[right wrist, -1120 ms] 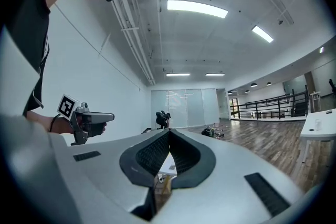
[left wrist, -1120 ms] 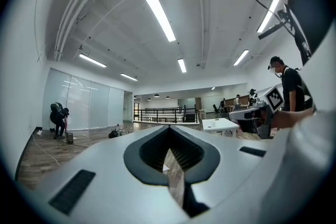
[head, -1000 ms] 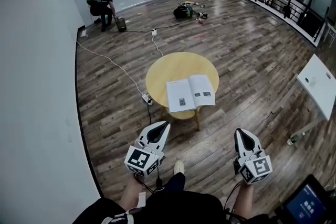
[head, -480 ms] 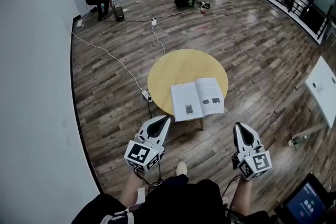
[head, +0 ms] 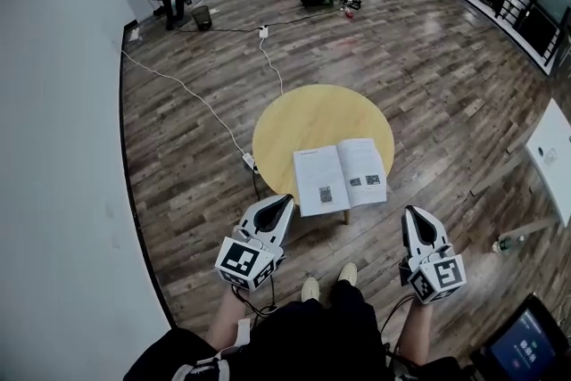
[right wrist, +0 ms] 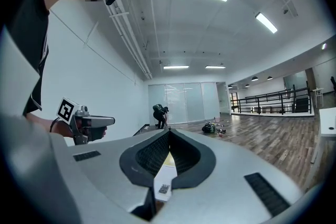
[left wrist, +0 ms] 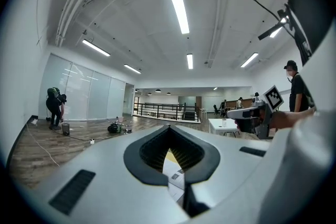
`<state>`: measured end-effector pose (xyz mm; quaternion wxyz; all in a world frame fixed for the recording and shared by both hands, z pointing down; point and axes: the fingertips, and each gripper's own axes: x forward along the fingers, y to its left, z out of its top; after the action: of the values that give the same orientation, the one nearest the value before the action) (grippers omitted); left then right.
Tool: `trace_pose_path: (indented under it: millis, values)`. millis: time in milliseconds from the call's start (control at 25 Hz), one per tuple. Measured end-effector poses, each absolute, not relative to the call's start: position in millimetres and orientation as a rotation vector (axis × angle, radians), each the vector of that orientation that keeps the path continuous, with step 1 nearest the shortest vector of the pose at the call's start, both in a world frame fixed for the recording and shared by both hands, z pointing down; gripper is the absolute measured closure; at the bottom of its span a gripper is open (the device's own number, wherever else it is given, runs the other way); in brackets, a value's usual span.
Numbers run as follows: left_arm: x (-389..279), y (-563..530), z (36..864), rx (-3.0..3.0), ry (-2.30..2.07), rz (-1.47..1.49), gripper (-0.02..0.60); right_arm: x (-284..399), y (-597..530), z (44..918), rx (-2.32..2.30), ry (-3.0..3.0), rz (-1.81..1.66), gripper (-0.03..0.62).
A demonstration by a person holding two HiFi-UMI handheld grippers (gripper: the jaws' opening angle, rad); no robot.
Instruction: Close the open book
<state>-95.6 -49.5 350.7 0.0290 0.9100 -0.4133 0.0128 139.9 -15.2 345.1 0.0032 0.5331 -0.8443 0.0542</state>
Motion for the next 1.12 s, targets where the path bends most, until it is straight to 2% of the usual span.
trace_pose_path:
  millis: [560, 1120]
  values:
    - [-65, -104, 378, 2.702, -1.377, 0.078, 0.583, 173, -92, 380, 1.513, -2.672, 0.258, 0.592]
    - [-23, -143, 432, 2.604, -1.3, 0.159, 0.583, 190, -130, 442, 1.433, -2.627, 0.446, 0.592]
